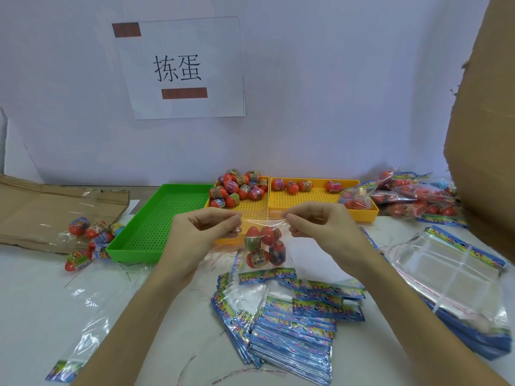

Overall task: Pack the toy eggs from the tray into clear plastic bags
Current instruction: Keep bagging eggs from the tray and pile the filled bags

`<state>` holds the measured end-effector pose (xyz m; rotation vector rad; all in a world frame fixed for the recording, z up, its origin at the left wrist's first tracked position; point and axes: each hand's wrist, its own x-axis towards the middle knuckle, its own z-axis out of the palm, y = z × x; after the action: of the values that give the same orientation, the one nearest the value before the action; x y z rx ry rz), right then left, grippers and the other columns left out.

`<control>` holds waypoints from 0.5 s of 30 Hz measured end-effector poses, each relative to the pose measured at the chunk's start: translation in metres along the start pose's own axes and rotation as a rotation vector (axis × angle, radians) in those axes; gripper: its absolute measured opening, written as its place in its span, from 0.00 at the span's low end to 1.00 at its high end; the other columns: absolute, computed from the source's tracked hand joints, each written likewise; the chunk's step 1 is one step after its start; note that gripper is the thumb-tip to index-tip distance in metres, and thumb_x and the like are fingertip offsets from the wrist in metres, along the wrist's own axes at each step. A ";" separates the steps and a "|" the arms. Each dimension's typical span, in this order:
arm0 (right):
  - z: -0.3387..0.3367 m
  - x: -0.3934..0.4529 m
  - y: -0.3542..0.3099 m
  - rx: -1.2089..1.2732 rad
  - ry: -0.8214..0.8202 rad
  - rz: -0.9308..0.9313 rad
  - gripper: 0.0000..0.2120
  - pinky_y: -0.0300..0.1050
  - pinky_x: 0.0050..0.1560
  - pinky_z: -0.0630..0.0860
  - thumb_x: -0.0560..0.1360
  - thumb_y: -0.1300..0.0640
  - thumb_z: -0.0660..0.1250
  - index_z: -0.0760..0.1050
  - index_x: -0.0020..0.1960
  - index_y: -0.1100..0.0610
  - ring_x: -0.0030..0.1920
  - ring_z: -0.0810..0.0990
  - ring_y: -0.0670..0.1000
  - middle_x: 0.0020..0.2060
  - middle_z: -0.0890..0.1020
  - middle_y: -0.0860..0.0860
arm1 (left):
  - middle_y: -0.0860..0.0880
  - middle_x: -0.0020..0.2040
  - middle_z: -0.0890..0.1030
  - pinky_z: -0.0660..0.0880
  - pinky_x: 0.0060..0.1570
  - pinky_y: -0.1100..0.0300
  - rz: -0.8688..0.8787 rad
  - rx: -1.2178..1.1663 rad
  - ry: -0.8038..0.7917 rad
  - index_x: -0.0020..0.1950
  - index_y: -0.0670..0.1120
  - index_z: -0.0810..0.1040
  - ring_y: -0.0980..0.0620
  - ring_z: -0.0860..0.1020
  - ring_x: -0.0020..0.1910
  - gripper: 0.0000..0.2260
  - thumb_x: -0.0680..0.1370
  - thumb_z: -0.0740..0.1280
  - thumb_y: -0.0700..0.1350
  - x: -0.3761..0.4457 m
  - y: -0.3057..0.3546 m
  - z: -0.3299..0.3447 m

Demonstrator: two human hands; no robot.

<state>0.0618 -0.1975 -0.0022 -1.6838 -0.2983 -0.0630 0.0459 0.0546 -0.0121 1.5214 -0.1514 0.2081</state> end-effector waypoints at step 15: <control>-0.001 0.002 0.009 0.108 -0.096 0.031 0.08 0.43 0.50 0.84 0.78 0.66 0.71 0.87 0.51 0.57 0.47 0.87 0.58 0.46 0.87 0.57 | 0.41 0.46 0.89 0.82 0.48 0.63 0.023 0.059 -0.112 0.51 0.46 0.90 0.45 0.88 0.45 0.10 0.70 0.80 0.41 0.000 -0.001 -0.006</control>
<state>0.0659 -0.1995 -0.0103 -1.5867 -0.3420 0.0568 0.0460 0.0609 -0.0135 1.5917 -0.2535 0.1464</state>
